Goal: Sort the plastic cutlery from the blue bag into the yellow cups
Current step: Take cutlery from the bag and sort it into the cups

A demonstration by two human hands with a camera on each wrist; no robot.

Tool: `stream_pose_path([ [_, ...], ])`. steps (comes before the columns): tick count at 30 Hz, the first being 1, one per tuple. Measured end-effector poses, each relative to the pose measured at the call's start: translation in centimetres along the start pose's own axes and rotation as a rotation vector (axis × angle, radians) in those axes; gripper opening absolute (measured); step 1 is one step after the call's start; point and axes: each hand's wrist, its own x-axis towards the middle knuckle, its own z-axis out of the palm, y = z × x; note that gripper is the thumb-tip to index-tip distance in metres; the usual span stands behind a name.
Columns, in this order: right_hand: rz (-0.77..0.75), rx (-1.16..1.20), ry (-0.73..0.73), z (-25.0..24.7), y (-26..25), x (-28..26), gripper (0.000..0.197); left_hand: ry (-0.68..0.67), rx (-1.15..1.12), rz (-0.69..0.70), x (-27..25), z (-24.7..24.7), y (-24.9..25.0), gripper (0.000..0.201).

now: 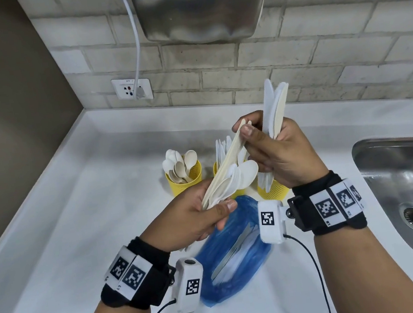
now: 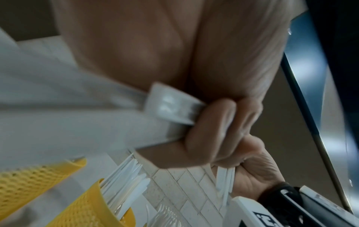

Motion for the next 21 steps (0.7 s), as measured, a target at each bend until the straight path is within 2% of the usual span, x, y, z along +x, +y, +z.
stream_pose_path([
  [5, 0.070, -0.131, -0.048, 0.1, 1.0, -0.3, 0.030, 0.011, 0.025, 0.018, 0.0, 0.3, 0.2, 0.022],
  [10, 0.029, -0.018, 0.045, 0.6, 0.8, -0.1, 0.020, 0.152, 0.147, 0.067, 0.0, 0.2, -0.1, 0.013],
  [13, 0.001, 0.140, 0.168, 0.4, 0.8, 0.4, 0.021, 0.228, 0.264, 0.092, 0.2, 0.0, -0.7, 0.010],
  [16, 0.016, 0.348, 0.275, 0.0, 0.7, 0.8, 0.024, 0.274, 0.280, 0.096, 0.3, 0.2, -0.7, 0.009],
  [21, 0.145, 0.739, 0.383, -1.4, 1.4, 1.0, 0.023, 0.288, 0.286, 0.112, 0.3, 0.4, -0.5, 0.008],
])
